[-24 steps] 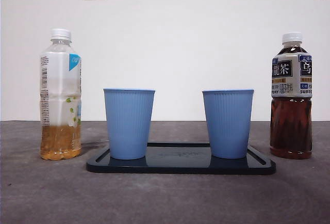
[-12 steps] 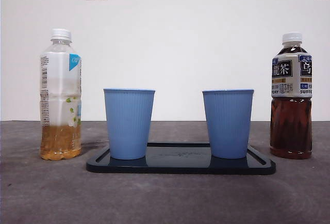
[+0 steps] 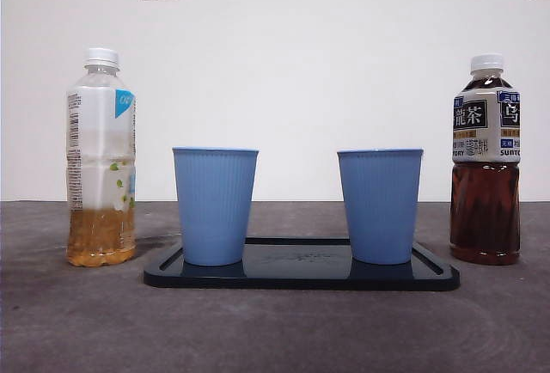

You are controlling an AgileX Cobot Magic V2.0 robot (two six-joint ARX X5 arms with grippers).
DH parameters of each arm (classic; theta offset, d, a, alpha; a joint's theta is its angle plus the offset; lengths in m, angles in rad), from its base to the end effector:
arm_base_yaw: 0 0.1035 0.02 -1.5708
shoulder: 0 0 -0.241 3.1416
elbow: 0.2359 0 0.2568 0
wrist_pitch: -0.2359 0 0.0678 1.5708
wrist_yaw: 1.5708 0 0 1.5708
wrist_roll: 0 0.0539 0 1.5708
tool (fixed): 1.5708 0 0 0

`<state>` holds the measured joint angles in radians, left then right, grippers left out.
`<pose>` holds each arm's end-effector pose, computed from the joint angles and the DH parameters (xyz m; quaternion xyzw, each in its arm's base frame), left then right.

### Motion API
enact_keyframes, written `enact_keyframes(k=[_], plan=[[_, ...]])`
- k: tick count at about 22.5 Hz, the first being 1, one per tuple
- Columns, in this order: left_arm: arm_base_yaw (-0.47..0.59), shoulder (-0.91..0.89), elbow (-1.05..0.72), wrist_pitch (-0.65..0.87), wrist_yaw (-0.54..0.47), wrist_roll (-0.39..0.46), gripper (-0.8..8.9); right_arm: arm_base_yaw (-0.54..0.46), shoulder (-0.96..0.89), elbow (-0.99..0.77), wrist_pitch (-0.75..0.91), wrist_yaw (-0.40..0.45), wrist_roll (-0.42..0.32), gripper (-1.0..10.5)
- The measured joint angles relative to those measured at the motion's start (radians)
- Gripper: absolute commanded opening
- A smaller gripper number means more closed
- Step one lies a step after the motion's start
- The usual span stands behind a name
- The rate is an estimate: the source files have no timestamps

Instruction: Pour the drink into the cup

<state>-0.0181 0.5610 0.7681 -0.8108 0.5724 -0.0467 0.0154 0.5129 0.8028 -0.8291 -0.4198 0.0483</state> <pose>0.1405 -0.0317 0.2776 -0.1026 0.2923 -0.2711 0.9113 0.1322 0.0240 0.2906 0.0762 0.2659 0.2017 0.9396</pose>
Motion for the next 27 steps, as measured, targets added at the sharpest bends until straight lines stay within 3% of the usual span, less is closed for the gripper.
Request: enact_keyframes(k=[4,7,9,20,23,27], plan=[[-0.018,0.005,0.002,0.007,0.003,0.015,0.22,0.019,0.013,0.002,-0.036,0.001,-0.023,0.2],[-0.020,0.003,0.002,0.014,0.003,0.016,3.13,0.022,0.011,0.002,-0.035,0.025,-0.029,3.8],[-0.020,0.004,0.002,0.014,0.003,0.017,4.51,0.022,0.011,0.002,-0.035,0.032,-0.030,4.5],[-0.020,0.003,0.002,0.014,0.003,0.023,4.61,0.033,0.011,-0.016,-0.011,0.032,-0.011,4.5],[-0.020,0.003,0.002,0.014,0.003,0.023,4.61,0.051,0.010,-0.126,0.093,0.033,0.048,4.5],[-0.020,0.003,0.002,0.014,0.003,0.023,4.61,0.088,0.016,-0.295,0.358,0.058,0.175,4.5]])
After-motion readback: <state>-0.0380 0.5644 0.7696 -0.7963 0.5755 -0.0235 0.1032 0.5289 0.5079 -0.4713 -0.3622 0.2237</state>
